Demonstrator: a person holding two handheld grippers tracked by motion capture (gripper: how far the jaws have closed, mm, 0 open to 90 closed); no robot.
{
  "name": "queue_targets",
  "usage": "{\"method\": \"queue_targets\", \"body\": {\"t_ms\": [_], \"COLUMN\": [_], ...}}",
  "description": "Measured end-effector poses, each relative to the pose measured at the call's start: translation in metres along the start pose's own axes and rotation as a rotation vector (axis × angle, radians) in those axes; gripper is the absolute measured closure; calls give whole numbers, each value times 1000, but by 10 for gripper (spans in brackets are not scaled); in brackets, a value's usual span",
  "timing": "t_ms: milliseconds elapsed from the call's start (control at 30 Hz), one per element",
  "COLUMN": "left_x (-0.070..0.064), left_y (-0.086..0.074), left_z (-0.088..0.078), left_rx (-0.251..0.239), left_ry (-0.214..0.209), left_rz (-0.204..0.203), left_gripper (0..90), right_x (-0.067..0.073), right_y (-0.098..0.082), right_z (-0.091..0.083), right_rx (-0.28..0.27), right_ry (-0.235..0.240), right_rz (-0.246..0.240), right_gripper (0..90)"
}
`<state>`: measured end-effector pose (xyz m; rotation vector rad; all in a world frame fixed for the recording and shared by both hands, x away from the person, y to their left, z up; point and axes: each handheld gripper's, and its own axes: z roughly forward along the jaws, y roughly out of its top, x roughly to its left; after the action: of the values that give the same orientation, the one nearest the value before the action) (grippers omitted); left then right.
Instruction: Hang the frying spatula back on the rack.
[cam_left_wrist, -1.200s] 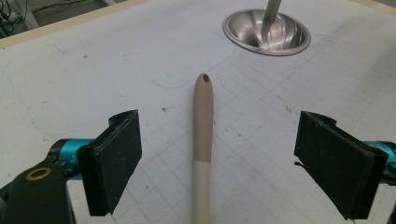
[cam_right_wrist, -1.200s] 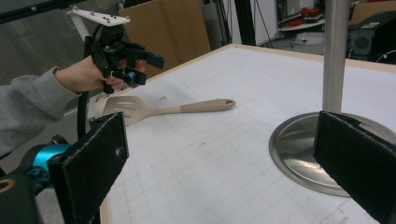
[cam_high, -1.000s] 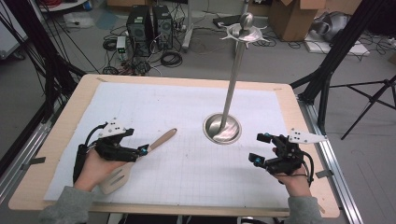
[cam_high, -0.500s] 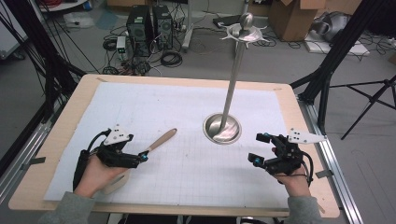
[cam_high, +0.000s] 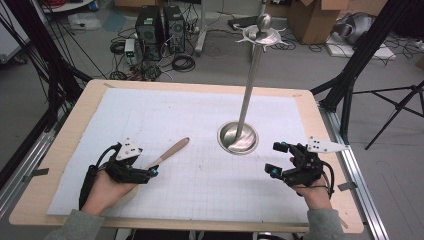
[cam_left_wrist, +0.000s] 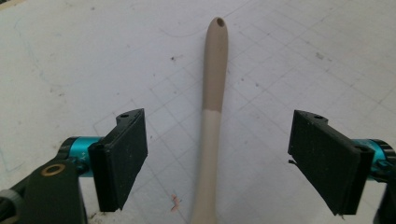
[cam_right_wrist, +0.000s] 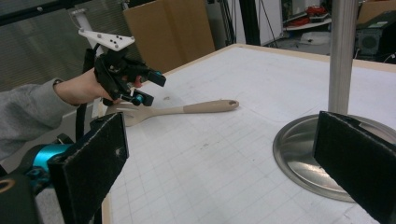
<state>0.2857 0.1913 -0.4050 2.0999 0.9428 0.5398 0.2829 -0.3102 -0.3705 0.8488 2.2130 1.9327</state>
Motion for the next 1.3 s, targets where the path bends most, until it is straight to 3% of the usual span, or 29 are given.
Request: {"method": "queue_targets", "body": {"t_ms": [133,433,600,800,1300], "left_x": [1,-7,-9,-5,0], "left_y": [-2,-1,1,2,1], "left_z": [3,10,13,17,19], "left_rx": [39,116,153,197,242], "left_ry": [22,13,11,15,7], "left_rz": [4,97,130,130,115], "left_gripper": [245,348,411,433,546], "right_x": [0,0,0,1,1], "right_y": [0,-1,-1,-1,-1], "right_z": [1,1,1,1,0], "right_rx": [7,7,12,11,12], "right_ry": [2,1,3,1,-2], "right_rz": [-4,-5,-4,-8,-7], "right_gripper": [26,25,25,25,25]}}
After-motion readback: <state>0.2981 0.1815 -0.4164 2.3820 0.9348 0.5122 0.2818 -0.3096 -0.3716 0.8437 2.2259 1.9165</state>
